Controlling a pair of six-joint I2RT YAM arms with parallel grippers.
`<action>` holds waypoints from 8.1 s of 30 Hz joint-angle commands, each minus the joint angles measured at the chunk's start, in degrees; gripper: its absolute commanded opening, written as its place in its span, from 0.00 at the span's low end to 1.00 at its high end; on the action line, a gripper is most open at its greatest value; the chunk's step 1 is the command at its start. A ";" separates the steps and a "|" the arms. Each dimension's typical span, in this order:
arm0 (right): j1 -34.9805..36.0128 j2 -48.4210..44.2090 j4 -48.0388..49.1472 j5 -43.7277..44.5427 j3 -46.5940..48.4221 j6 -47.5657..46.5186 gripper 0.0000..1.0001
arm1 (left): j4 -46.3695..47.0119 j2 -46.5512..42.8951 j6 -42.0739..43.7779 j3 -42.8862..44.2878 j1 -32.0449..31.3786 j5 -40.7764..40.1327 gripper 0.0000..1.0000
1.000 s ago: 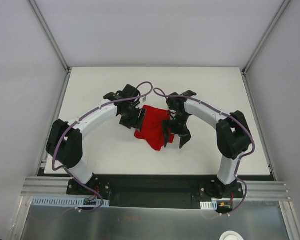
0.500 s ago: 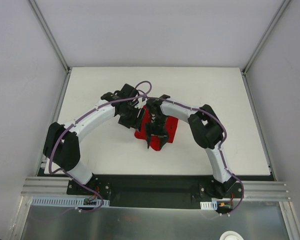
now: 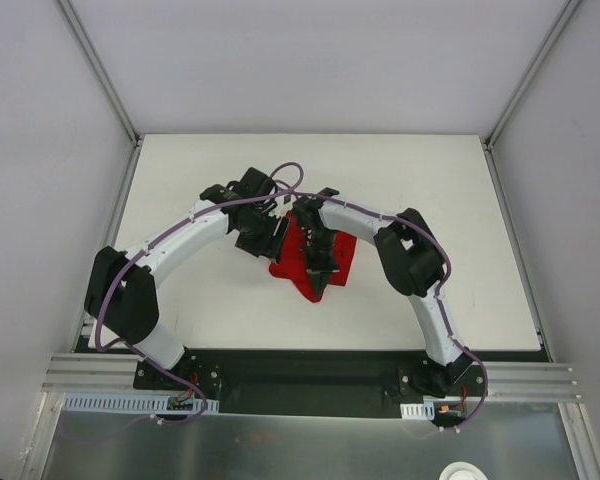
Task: Fold and stack the t-shirts
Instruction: Smooth out wrinkles on the folded tshirt
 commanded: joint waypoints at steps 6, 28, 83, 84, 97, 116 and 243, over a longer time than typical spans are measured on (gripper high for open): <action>0.33 -5.87 -7.02 11.46 5.07 -3.23 0.00 | 0.69 -1.86 1.02 1.36 -0.42 0.45 0.59; -4.94 -21.27 4.94 36.52 2.98 -14.05 0.01 | -0.54 -0.98 -0.21 2.86 -0.34 0.45 0.58; -11.27 -17.93 -1.04 15.26 -8.54 -11.67 0.13 | -1.33 21.09 -9.96 26.60 -10.26 9.50 0.00; -11.27 -17.75 -0.95 15.25 -8.89 -11.50 0.13 | -1.60 19.34 -10.14 24.33 -10.35 9.15 0.00; -13.64 -18.45 5.37 7.00 -16.97 -8.69 0.34 | -1.17 14.13 -9.44 10.07 -11.23 -1.48 0.00; -39.39 -47.37 15.56 -5.30 -26.20 -8.70 0.42 | 0.25 14.75 -5.40 14.28 -11.06 -7.73 0.47; -20.15 -14.15 11.98 18.50 -16.38 -1.04 0.01 | -0.54 19.77 -6.89 15.42 -12.38 1.24 0.00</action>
